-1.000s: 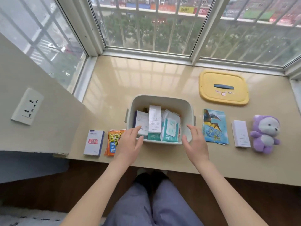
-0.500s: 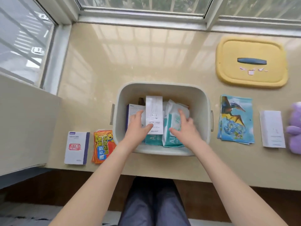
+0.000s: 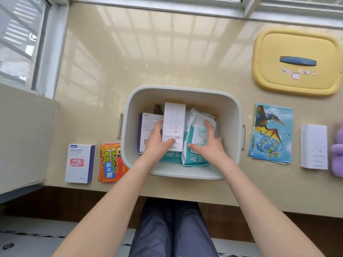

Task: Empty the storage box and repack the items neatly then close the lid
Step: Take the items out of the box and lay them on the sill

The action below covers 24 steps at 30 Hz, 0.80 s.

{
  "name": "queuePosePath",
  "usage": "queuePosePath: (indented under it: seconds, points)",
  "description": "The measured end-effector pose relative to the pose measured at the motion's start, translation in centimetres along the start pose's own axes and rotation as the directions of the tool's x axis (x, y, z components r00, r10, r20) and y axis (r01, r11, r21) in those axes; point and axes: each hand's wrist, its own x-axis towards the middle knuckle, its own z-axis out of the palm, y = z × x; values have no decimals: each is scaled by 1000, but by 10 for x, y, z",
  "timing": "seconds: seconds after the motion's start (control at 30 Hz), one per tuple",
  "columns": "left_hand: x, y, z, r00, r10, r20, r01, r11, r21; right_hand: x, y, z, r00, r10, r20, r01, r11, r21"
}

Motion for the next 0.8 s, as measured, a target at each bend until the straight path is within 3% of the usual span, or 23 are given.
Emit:
queuePosePath:
  seconds: [0.27, 0.8]
  points:
    - [-1, -3, -4, 999, 33, -32, -35, 997, -64, -7, -1, -3, 995, -69, -66, 82, 969, 234]
    - [-41, 11, -28, 997, 55, -54, -65, 977, -204, -39, -26, -26, 967, -181, -179, 242, 874, 422]
